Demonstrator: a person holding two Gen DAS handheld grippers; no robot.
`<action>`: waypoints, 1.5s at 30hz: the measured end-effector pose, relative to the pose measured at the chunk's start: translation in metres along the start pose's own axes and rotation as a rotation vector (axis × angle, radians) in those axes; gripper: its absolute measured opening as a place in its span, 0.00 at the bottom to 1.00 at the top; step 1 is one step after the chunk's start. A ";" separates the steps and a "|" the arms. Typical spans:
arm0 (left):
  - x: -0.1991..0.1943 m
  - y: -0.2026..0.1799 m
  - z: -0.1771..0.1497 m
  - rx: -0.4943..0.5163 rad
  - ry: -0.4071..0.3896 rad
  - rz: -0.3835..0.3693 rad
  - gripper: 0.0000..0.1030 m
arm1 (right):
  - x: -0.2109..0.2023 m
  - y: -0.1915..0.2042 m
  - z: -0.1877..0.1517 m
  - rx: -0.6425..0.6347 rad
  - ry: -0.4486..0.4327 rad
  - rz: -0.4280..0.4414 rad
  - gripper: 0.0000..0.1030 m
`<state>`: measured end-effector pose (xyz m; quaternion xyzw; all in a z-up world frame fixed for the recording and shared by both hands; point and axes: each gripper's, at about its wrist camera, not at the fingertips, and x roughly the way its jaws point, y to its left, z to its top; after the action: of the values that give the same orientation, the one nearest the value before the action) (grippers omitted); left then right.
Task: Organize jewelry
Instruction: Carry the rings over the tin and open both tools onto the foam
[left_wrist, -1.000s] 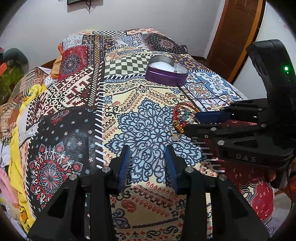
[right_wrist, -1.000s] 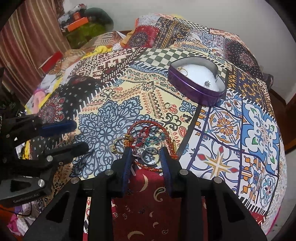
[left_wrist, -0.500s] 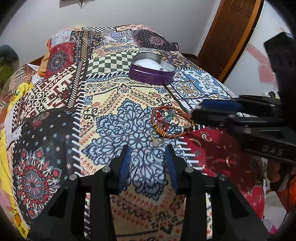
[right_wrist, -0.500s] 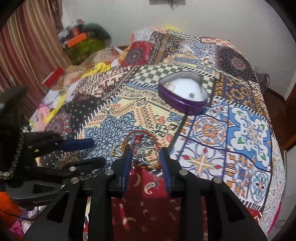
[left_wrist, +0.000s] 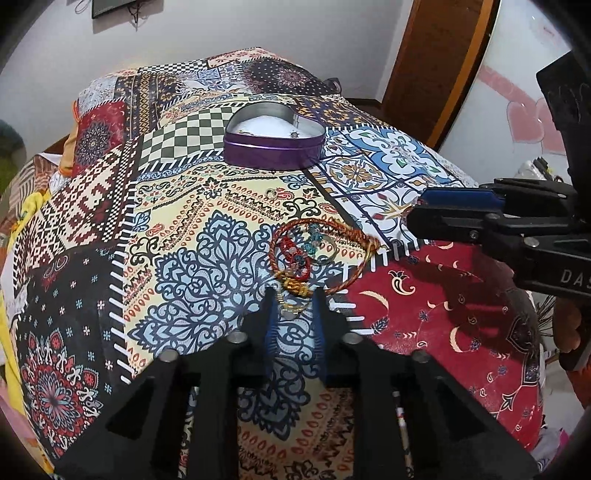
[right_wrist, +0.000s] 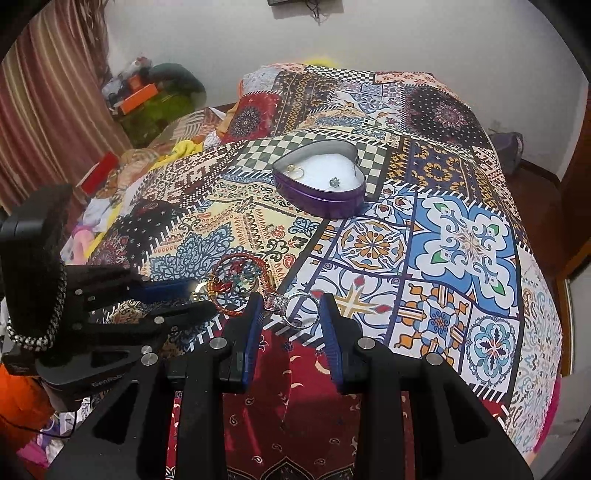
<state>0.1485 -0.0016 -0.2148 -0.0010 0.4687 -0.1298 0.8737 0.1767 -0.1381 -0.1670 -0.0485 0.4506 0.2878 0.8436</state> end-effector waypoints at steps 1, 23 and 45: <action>0.000 0.000 0.000 -0.003 0.000 0.002 0.15 | -0.001 0.000 -0.001 0.001 -0.001 0.002 0.27; -0.047 0.012 0.025 -0.049 -0.140 0.052 0.07 | -0.022 -0.006 0.015 0.008 -0.084 -0.021 0.27; -0.026 0.016 0.090 -0.018 -0.218 0.068 0.07 | -0.019 -0.037 0.064 0.026 -0.179 -0.038 0.27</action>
<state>0.2121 0.0091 -0.1447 -0.0071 0.3717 -0.0951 0.9235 0.2347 -0.1551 -0.1207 -0.0201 0.3761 0.2688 0.8865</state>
